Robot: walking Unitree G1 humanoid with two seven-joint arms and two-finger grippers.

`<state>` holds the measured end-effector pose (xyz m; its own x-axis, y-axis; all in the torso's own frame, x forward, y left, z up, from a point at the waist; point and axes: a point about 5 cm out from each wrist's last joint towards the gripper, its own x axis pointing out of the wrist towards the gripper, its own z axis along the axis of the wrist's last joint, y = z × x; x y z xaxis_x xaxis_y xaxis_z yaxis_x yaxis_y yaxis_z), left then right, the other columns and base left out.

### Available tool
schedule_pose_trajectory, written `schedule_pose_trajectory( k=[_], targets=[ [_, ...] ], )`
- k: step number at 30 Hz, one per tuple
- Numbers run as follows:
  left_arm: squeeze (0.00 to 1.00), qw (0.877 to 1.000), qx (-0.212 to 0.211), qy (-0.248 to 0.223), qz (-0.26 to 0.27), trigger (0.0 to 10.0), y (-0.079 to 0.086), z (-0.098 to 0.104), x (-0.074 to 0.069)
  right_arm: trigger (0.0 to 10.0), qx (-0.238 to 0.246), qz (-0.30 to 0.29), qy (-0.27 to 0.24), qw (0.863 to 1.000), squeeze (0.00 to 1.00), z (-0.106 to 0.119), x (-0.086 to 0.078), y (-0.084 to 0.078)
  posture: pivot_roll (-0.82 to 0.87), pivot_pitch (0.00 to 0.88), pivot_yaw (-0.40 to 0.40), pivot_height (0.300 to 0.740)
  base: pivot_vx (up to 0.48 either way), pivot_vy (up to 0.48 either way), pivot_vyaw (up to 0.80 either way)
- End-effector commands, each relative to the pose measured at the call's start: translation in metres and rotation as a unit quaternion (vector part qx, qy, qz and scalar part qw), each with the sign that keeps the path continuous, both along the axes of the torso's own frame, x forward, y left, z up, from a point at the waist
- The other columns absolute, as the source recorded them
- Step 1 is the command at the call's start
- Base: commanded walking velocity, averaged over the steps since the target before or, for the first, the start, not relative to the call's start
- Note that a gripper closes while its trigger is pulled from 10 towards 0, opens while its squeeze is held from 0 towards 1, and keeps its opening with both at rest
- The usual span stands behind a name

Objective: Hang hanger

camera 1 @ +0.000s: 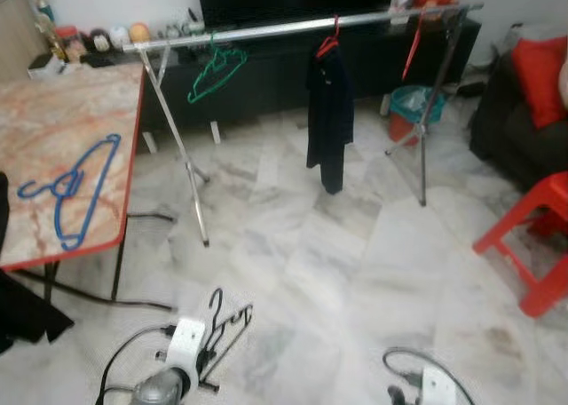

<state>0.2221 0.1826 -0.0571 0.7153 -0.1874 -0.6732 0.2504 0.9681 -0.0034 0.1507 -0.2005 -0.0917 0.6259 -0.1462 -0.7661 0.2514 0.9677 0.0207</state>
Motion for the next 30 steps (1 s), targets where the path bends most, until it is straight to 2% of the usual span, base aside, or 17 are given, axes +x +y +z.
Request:
schedule_pose_trajectory(
  k=[1, 6, 9, 12, 14, 16, 17, 18, 20, 21, 22, 25, 26, 27, 28, 29, 30],
  targets=[
    [0.0, 1.0, 0.006, 0.008, 0.006, 10.0, 0.005, -0.001, -0.002, 10.0, 0.002, 0.003, -0.003, 1.0, 0.0, 0.001, 0.002, 0.001, -0.06, 0.0, 0.069, 0.74, 0.0, 0.0, 0.0],
    [0.0, 1.0, 0.011, 0.003, -0.011, 10.0, 0.003, 0.0, -0.001, 10.0, -0.002, 0.03, -0.024, 0.999, 0.0, 0.006, 0.012, -0.001, -0.06, 0.0, 0.071, 0.74, 0.0, 0.0, 0.0],
    [0.0, 0.999, 0.018, -0.009, -0.038, 10.0, 0.002, 0.005, 0.007, 10.0, -0.015, 0.054, -0.036, 0.998, 0.0, 0.011, 0.022, -0.002, -0.05, 0.0, 0.076, 0.74, 0.0, 0.0, 0.0],
    [0.0, 0.991, 0.04, -0.037, -0.121, 10.0, -0.004, 0.018, 0.023, 10.0, -0.032, 0.127, -0.099, 0.986, 0.0, 0.028, 0.049, -0.003, -0.06, 0.0, 0.079, 0.74, 0.0, 0.0, 0.0],
    [0.0, 0.988, 0.044, -0.045, -0.141, 10.0, -0.006, 0.022, 0.027, 10.0, -0.039, 0.145, -0.116, 0.982, 0.0, 0.034, 0.056, -0.006, -0.06, 0.0, 0.08, 0.74, 0.0, 0.0, 0.0],
    [0.0, 0.978, 0.049, -0.064, -0.19, 10.0, -0.01, 0.032, 0.038, 10.0, -0.049, 0.216, -0.146, 0.964, 0.0, 0.048, 0.072, -0.009, -0.06, 0.0, 0.084, 0.74, 0.0, 0.0, 0.0],
    [0.0, 0.971, 0.051, -0.071, -0.221, 10.0, -0.013, 0.036, 0.042, 10.0, -0.033, 0.276, -0.153, 0.948, 0.0, 0.052, 0.077, -0.005, -0.07, 0.001, 0.085, 0.74, 0.0, 0.0, 0.0],
    [0.0, 0.963, 0.051, -0.082, -0.251, 10.0, -0.016, 0.041, 0.046, 10.0, -0.037, 0.354, -0.151, 0.922, 0.0, 0.055, 0.077, 0.001, -0.07, 0.002, 0.085, 0.74, 0.0, 0.0, 0.0],
    [0.0, 0.959, 0.049, -0.087, -0.264, 10.0, -0.018, 0.044, 0.048, 10.0, -0.047, 0.391, -0.152, 0.907, 0.0, 0.056, 0.077, 0.003, -0.07, 0.003, 0.084, 0.74, 0.0, 0.0, 0.0],
    [0.0, 0.952, 0.042, -0.093, -0.289, 10.0, -0.02, 0.049, 0.051, 10.0, -0.046, 0.424, -0.164, 0.889, 0.0, 0.061, 0.079, 0.005, -0.07, 0.005, 0.084, 0.74, 0.0, 0.0, 0.0],
    [0.0, 0.952, 0.042, -0.093, -0.289, 10.0, -0.02, 0.049, 0.051, 10.0, -0.046, 0.424, -0.164, 0.889, 0.0, 0.061, 0.079, 0.005, -0.07, 0.005, 0.084, 0.74, 0.0, 0.0, 0.0],
    [0.0, 0.931, 0.044, -0.099, -0.349, 10.0, -0.022, 0.057, 0.054, 10.0, -0.026, 0.487, -0.186, 0.853, 0.0, 0.071, 0.084, 0.013, -0.06, 0.009, 0.084, 0.74, 0.0, 0.0, 0.0],
    [0.0, 0.931, 0.044, -0.099, -0.349, 10.0, -0.022, 0.057, 0.054, 10.0, -0.026, 0.487, -0.186, 0.853, 0.0, 0.071, 0.084, 0.013, -0.06, 0.009, 0.084, 0.74, 0.0, 0.0, 0.0],
    [0.0, 0.921, 0.048, -0.098, -0.373, 10.0, -0.022, 0.058, 0.054, 10.0, -0.02, 0.508, -0.19, 0.84, 0.0, 0.073, 0.083, 0.017, -0.06, 0.012, 0.084, 0.74, 0.0, 0.0, 0.0],
    [0.0, 0.911, 0.047, -0.093, -0.398, 10.0, -0.022, 0.06, 0.053, 10.0, -0.023, 0.541, -0.193, 0.818, 0.0, 0.075, 0.081, 0.021, -0.06, 0.013, 0.084, 0.74, 0.0, 0.0, 0.0],
    [0.0, 0.899, 0.04, -0.083, -0.429, 10.0, -0.022, 0.061, 0.051, 10.0, -0.03, 0.592, -0.191, 0.782, 0.0, 0.076, 0.076, 0.025, -0.06, 0.014, 0.083, 0.74, 0.0, 0.0, 0.0],
    [0.0, 0.899, 0.04, -0.083, -0.429, 10.0, -0.022, 0.061, 0.051, 10.0, -0.03, 0.592, -0.191, 0.782, 0.0, 0.076, 0.076, 0.025, -0.06, 0.014, 0.083, 0.74, 0.0, 0.0, 0.0]
  ],
)
